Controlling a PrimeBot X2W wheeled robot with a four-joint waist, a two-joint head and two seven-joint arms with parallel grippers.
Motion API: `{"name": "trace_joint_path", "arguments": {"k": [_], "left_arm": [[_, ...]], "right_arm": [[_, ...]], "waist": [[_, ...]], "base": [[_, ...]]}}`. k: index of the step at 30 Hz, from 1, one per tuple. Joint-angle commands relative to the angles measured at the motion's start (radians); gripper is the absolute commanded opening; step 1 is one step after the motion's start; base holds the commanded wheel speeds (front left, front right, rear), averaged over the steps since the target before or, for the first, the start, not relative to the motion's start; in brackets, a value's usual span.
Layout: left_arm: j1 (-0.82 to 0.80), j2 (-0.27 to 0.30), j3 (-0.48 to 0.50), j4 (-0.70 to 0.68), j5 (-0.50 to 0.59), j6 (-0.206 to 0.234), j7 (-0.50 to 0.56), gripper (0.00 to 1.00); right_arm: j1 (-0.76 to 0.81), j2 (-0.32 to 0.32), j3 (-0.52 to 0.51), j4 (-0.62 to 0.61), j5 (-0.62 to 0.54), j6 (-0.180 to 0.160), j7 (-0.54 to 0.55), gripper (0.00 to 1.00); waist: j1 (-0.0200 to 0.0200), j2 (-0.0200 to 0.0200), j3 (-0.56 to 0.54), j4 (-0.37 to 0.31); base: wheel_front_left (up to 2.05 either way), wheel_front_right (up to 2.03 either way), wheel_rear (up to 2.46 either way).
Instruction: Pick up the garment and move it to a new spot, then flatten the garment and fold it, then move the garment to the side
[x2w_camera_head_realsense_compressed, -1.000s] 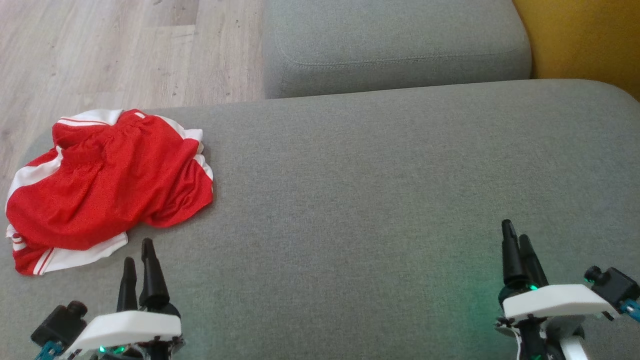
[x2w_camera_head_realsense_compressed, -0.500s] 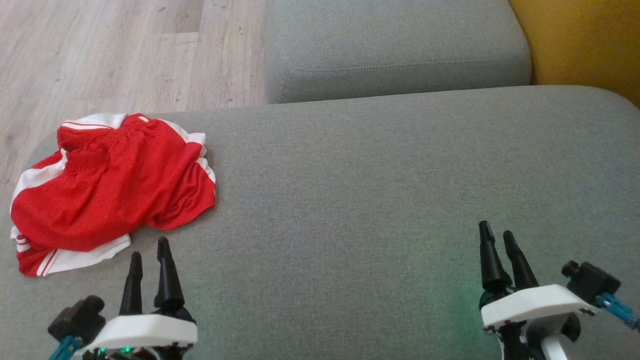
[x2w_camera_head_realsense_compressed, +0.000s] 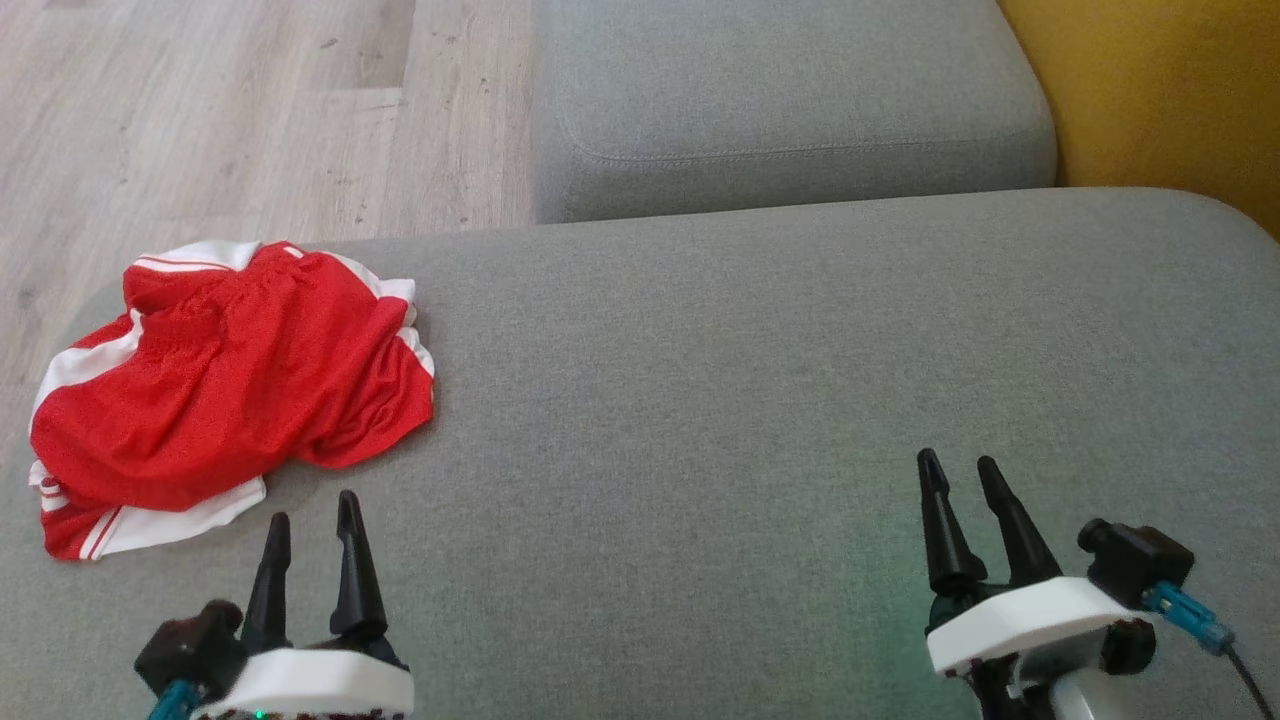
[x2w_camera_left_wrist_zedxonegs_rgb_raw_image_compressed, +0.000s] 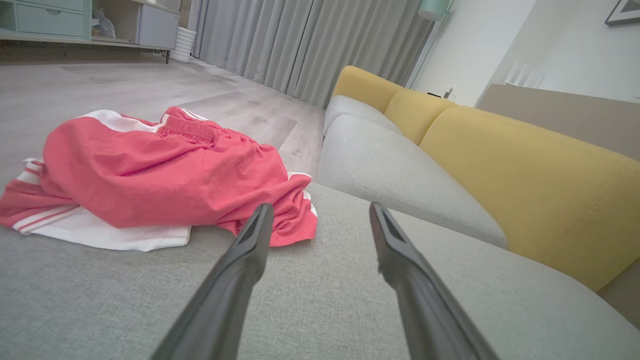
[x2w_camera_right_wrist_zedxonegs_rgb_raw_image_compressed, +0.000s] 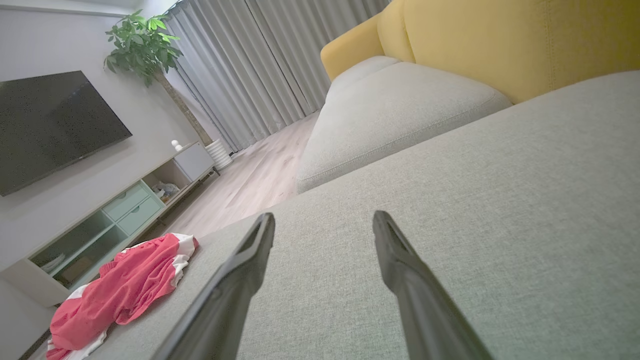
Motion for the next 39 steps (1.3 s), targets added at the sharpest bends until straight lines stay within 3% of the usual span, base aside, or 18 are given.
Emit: {"name": "trace_joint_path", "arguments": {"k": [1, 24, 39], "left_arm": [[-0.021, 0.017, 0.017, -0.031, 0.041, 0.011, -0.017, 1.00], [-0.002, 0.040, -0.012, -0.022, 0.314, 0.073, -0.082, 1.00], [0.010, 0.039, -0.005, 0.000, 0.465, 0.085, -0.122, 1.00]], "right_arm": [[-0.045, -0.008, 0.024, -0.028, -0.044, 0.006, -0.019, 1.00], [-0.029, -0.009, 0.065, 0.002, -0.325, 0.007, -0.083, 1.00], [-0.021, -0.010, 0.016, 0.060, -0.472, 0.008, -0.123, 1.00]], "waist": [[0.0001, 0.0000, -0.003, -0.001], [0.0001, 0.0000, -0.019, 0.006], [0.0001, 0.0000, -0.043, 0.002]], "base": [[0.00, 0.00, 0.00], [0.00, 0.00, 0.00], [0.00, 0.00, 0.00]]}}
